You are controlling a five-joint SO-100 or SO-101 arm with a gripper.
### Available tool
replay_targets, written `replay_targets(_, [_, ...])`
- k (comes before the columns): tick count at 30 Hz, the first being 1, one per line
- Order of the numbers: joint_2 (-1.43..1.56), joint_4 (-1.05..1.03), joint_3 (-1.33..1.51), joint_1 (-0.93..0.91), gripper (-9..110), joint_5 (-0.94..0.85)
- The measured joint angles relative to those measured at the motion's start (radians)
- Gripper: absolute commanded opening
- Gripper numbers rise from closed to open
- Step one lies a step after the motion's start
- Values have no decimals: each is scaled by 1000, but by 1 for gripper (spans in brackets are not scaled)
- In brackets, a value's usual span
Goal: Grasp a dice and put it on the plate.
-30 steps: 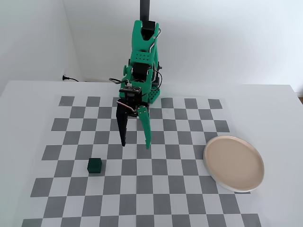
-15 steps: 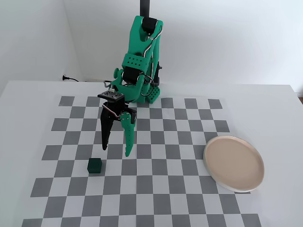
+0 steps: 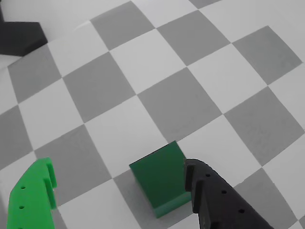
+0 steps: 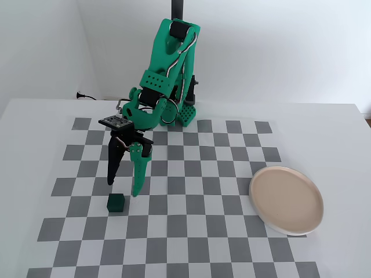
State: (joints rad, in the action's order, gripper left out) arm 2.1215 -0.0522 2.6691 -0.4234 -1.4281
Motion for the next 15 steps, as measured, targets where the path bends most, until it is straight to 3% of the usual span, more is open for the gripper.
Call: replay_targets(15, [-195, 109, -41, -37, 26, -37])
